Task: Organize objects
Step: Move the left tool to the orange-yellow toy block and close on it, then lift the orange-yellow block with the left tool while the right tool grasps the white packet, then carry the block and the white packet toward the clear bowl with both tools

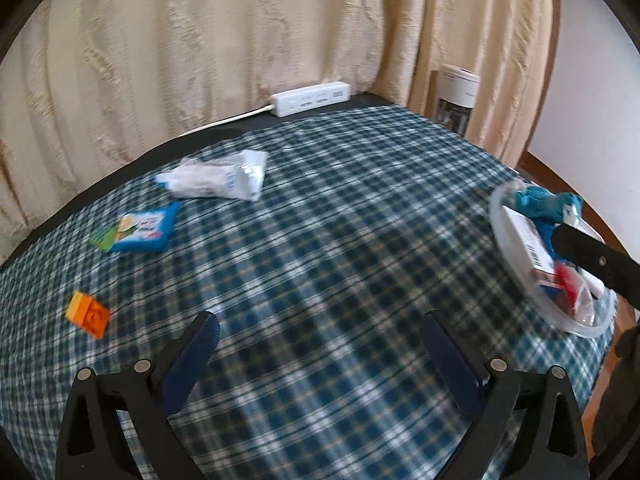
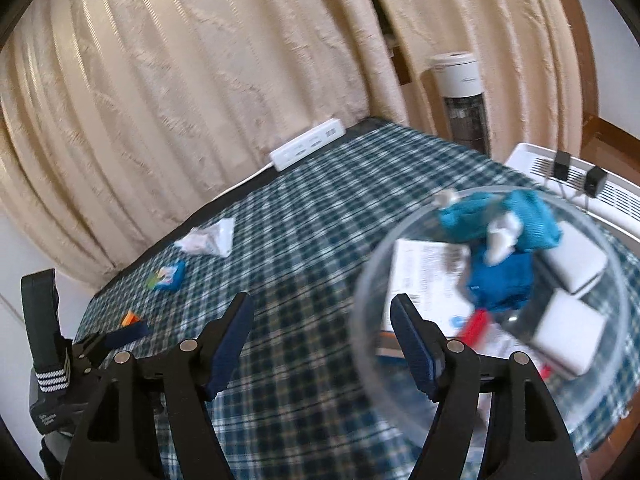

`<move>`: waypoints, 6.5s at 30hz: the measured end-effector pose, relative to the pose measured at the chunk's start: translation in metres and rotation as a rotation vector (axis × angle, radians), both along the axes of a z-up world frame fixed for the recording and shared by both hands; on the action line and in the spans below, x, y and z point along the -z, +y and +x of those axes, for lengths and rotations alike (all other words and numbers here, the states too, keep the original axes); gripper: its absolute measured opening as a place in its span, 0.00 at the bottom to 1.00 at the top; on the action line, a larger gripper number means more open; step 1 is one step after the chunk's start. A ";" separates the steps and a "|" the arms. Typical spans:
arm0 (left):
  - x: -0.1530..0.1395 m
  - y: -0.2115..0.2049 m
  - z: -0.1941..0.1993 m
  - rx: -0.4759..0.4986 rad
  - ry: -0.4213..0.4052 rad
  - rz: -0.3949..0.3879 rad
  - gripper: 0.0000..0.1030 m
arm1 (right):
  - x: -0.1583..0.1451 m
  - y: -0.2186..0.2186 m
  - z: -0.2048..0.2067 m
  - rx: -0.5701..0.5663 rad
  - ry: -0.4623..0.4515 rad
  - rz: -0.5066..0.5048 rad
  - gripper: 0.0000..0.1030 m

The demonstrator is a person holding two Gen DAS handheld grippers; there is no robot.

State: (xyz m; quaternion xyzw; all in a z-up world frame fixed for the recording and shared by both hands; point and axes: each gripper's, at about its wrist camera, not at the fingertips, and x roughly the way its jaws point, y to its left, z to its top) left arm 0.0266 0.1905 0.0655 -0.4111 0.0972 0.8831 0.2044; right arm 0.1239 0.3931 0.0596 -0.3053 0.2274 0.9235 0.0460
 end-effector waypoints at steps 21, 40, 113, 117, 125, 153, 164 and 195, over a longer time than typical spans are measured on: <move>0.012 -0.115 -0.042 -0.278 -0.011 -0.014 0.99 | 0.019 -0.069 -0.048 -0.161 -0.070 -0.011 0.70; 0.030 -0.194 -0.088 -0.464 -0.032 -0.063 1.00 | 0.024 -0.101 -0.071 -0.243 -0.096 -0.003 0.70; 0.049 -0.213 -0.105 -0.436 -0.098 0.037 0.57 | 0.044 -0.169 -0.354 -0.607 -0.233 0.118 0.70; 0.050 -0.215 -0.105 -0.440 -0.100 0.041 0.58 | 0.051 -0.170 -0.344 -0.639 -0.259 0.134 0.70; 0.049 -0.220 -0.108 -0.454 -0.108 0.055 0.59 | 0.055 -0.178 -0.335 -0.601 -0.250 0.199 0.70; 0.033 -0.209 -0.094 -0.396 -0.065 0.083 0.44 | 0.044 -0.150 -0.249 -0.456 -0.195 0.105 0.43; 0.027 -0.190 -0.079 -0.339 -0.040 0.083 0.44 | 0.034 -0.126 -0.179 -0.391 -0.178 0.048 0.43; 0.026 -0.152 -0.053 -0.228 -0.016 0.047 0.44 | -0.007 -0.022 -0.027 -0.064 -0.068 -0.028 0.43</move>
